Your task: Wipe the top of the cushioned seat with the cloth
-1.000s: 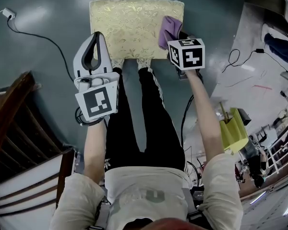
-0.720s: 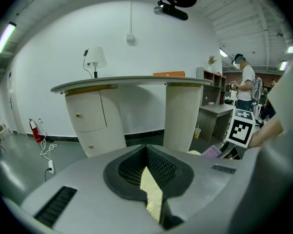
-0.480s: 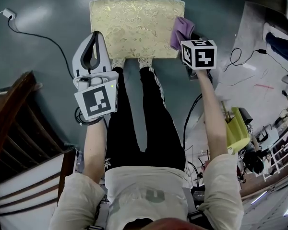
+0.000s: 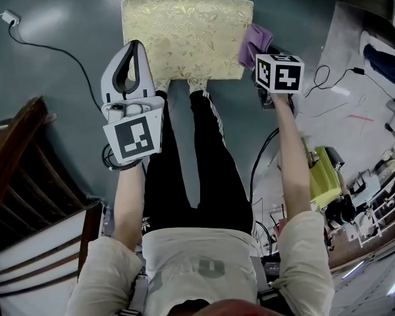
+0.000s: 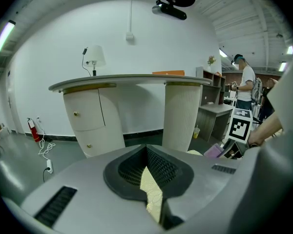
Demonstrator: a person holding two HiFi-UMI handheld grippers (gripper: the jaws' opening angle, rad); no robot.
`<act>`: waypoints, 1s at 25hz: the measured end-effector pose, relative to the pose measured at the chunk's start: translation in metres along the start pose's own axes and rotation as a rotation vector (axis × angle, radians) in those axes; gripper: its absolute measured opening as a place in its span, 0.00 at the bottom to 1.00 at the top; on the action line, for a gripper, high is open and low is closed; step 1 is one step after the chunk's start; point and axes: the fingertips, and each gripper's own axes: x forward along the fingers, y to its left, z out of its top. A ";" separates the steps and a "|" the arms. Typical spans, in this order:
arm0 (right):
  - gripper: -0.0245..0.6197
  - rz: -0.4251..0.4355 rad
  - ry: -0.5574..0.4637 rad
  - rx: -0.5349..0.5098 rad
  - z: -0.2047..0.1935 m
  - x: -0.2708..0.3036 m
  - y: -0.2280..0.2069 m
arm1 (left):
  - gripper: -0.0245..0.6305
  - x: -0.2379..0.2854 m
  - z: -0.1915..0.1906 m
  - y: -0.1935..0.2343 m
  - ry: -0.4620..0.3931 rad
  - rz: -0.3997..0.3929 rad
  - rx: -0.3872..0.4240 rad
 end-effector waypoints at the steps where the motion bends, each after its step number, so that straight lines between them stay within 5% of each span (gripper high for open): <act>1: 0.18 -0.002 0.002 -0.004 0.000 0.000 0.000 | 0.05 0.000 -0.001 0.000 0.001 0.000 0.000; 15: 0.18 0.018 -0.028 0.076 0.007 -0.014 0.003 | 0.05 -0.004 0.003 0.002 -0.016 0.010 -0.008; 19: 0.18 0.078 -0.166 0.125 0.040 -0.067 0.021 | 0.05 -0.011 0.004 0.008 -0.011 0.009 0.007; 25: 0.18 0.218 -0.428 0.053 0.108 -0.169 0.100 | 0.05 -0.017 -0.001 0.031 -0.009 0.041 -0.004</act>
